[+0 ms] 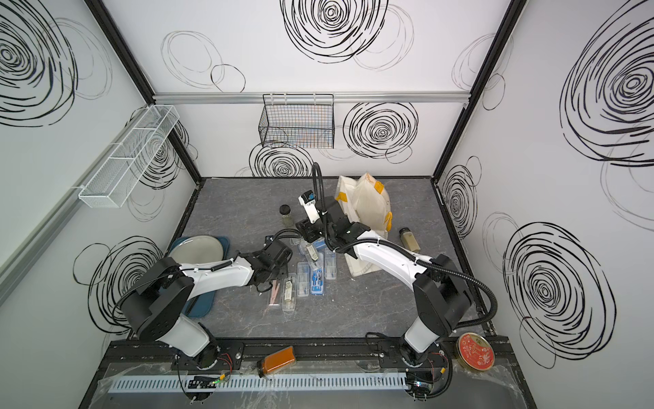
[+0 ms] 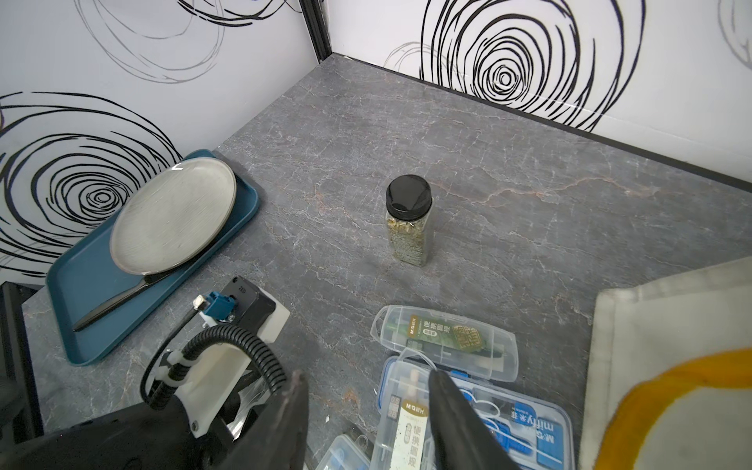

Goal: Put the compass set into the canvas bag
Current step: Pick up the compass set at the center of the board.

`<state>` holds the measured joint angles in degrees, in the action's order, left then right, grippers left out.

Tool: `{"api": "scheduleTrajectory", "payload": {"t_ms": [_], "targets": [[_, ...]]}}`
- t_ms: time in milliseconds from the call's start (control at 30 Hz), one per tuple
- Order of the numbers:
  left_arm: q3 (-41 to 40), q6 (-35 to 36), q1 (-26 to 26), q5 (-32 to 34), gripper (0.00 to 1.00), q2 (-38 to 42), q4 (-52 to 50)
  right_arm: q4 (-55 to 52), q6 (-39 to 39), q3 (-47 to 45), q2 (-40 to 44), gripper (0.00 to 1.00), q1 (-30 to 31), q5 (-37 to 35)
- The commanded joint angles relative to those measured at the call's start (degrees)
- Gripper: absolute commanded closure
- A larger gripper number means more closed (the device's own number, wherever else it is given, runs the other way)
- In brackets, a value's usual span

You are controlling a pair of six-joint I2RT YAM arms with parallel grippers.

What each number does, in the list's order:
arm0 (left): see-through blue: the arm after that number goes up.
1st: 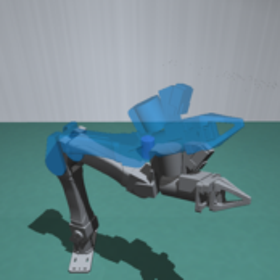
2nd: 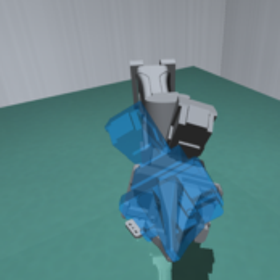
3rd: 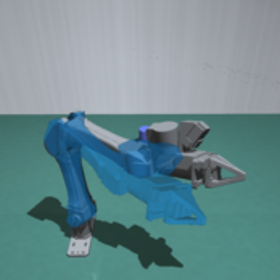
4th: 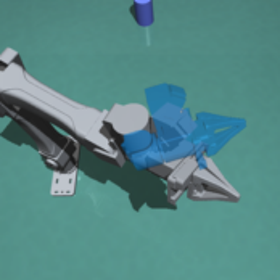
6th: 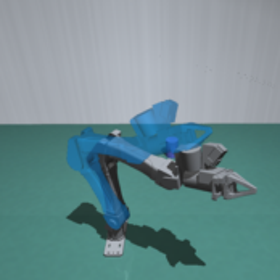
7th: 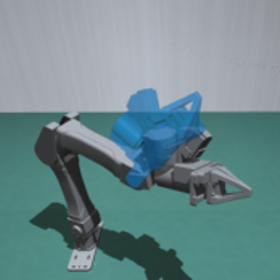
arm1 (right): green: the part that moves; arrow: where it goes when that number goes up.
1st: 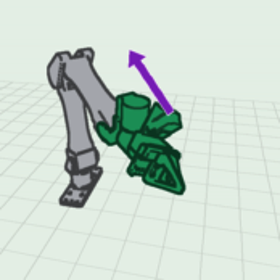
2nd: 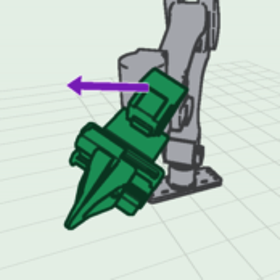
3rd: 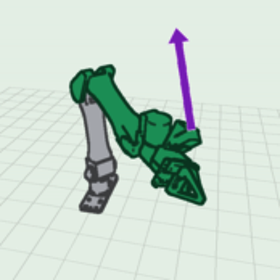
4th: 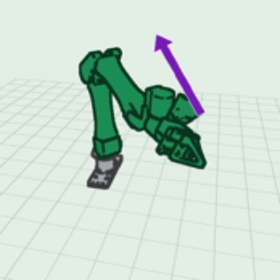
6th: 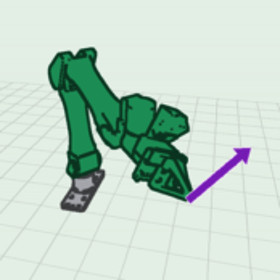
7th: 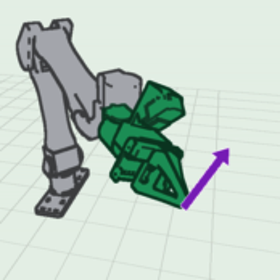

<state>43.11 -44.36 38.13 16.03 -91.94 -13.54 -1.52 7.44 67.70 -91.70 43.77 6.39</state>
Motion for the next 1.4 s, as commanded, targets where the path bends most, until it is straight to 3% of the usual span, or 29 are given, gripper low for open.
{"api": "scheduleTrajectory", "payload": {"t_ms": [0,167,533,667,800,1067,1200,1367], "targets": [[-0.31,-0.46,-0.07,-2.36,0.45,-3.03,-2.41,1.52,-0.15,0.06,-0.57,0.49,0.38,0.64],[-0.20,-0.81,0.02,-2.20,0.52,-2.81,-2.10,1.69,-0.46,0.25,-0.64,0.49,0.44,0.64],[-1.01,-1.07,-1.68,3.55,0.57,4.77,1.35,2.18,-0.58,0.95,-1.42,0.48,0.31,1.23],[-3.05,1.38,-3.36,5.10,0.57,9.80,7.67,2.27,-0.61,0.98,-1.92,0.46,0.25,1.52],[-7.32,4.28,-6.47,1.98,0.57,15.17,17.76,1.92,-1.49,0.21,-1.49,0.37,-0.26,2.17],[-16.45,8.19,-10.56,-5.54,0.57,23.12,37.84,6.47,-9.55,-5.52,-0.26,0.32,-0.67,16.61],[-17.96,7.98,-11.65,-9.17,0.57,25.60,45.95,9.58,-6.82,-5.95,-2.27,0.32,-0.48,24.95],[-15.94,6.60,-12.16,-10.62,0.56,25.96,48.69,11.75,-2.29,-3.56,-5.36,0.33,0.90,28.04]]}}
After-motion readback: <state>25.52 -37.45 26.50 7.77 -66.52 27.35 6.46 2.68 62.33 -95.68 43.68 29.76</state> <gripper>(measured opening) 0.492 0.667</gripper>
